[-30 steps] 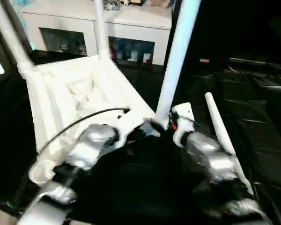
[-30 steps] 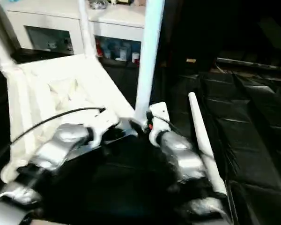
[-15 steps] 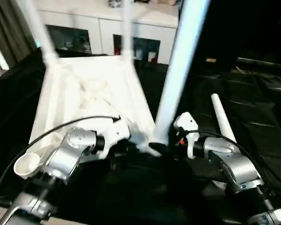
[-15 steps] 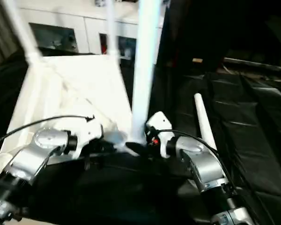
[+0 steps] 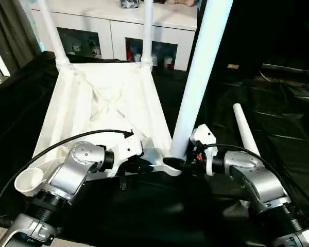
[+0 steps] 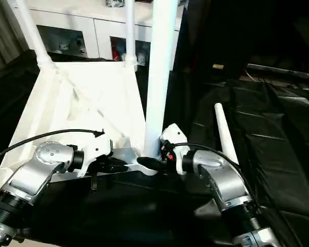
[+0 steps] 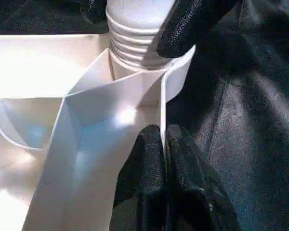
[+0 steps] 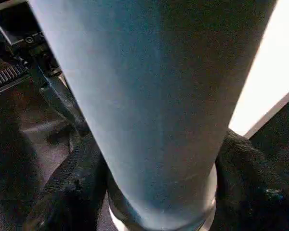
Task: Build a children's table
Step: Rotate leg to tighten
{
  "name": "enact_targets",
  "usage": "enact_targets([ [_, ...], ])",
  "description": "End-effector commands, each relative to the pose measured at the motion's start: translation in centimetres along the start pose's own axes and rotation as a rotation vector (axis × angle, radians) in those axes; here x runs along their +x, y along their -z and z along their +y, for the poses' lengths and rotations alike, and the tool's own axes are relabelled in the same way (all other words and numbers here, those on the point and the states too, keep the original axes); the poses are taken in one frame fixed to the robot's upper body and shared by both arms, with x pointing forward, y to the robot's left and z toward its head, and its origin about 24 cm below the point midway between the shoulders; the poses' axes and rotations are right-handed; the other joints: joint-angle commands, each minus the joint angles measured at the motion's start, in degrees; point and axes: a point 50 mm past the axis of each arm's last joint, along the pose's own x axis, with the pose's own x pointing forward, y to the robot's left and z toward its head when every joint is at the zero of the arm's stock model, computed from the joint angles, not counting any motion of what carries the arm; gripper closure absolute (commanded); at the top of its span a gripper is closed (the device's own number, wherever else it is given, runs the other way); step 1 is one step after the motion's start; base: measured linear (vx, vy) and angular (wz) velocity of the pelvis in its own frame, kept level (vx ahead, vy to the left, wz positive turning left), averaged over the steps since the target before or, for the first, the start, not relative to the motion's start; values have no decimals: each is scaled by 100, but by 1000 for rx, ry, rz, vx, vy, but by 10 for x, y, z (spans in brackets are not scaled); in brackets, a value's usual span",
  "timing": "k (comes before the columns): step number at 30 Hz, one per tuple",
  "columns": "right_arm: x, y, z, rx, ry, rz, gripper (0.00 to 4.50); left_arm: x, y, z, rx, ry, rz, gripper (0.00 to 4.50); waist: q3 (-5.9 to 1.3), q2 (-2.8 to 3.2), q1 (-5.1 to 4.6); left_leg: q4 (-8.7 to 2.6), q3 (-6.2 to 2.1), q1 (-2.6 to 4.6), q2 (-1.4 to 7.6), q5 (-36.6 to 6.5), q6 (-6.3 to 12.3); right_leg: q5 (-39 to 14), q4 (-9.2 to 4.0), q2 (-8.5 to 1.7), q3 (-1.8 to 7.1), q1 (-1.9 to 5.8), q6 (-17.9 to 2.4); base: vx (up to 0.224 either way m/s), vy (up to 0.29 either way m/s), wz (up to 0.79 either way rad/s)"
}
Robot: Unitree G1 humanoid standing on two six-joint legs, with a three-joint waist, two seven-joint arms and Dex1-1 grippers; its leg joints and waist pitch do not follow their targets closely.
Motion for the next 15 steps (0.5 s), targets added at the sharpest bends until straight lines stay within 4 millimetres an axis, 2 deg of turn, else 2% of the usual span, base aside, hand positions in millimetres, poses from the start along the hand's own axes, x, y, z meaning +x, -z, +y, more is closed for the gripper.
enact_targets([
  [1,1,3,6,8,-32,16,185,7,-3,-9,-2,61,-33,450,-336,-6,-17,-338,94,152,-28,-1342,-21,-471,-352,-91,39,138,-1111,0,0,0],
  [6,2,10,3,60,37,6,185,8,-1,-5,-16,19,-22,450,-329,-7,-23,-343,95,150,-33,-1369,-38,-477,-354,-87,38,132,-1117,0,0,0],
  [9,12,20,-9,168,282,-9,185,19,-1,10,-83,-148,6,450,-294,-5,-63,-379,93,160,-43,-1758,-192,-1154,-412,-102,50,87,-1021,0,0,0],
  [10,15,21,-11,189,333,-11,185,22,-3,13,-84,-180,10,450,-290,-17,-75,-392,79,177,-44,-1971,-268,-1532,-448,-118,49,75,-949,0,0,0],
  [13,25,24,-17,279,497,-17,185,35,-10,20,-119,-254,14,450,-285,-27,-129,-406,57,182,-57,-2190,-374,-2018,-499,-127,46,42,-788,0,0,0],
  [15,29,24,-18,302,549,-18,185,39,-13,22,-133,-286,13,450,-284,-36,-156,-416,41,167,-51,-2224,-368,-2098,-518,-130,40,52,-719,0,0,0],
])
